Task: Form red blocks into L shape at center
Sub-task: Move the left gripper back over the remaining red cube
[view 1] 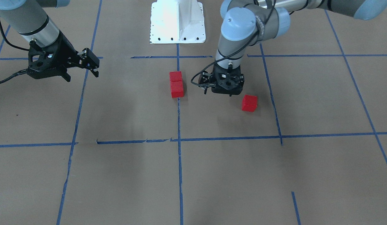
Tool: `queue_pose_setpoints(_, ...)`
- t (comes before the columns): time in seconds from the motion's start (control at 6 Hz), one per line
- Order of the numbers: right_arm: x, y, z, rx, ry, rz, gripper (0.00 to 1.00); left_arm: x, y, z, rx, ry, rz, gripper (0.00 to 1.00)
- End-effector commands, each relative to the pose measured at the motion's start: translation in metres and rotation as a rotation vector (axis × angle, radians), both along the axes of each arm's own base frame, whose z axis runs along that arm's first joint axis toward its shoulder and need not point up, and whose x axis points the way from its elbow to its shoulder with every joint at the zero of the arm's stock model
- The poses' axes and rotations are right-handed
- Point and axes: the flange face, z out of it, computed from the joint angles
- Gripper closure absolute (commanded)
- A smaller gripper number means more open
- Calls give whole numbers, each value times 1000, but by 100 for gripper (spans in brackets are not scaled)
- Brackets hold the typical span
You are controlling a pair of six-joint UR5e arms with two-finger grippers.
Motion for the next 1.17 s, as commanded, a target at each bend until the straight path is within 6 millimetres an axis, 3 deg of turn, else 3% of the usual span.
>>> queue_pose_setpoints(0.0,0,0,1,-3,3,1,0,-20,-6,50,0,-56,22,0)
queue_pose_setpoints(0.33,0,1,0,-1,0,0,0,-10,-8,76,-28,-95,32,0)
queue_pose_setpoints(1.0,-2,1,1,-3,0,-4,0,5,-6,100,-100,-99,78,0)
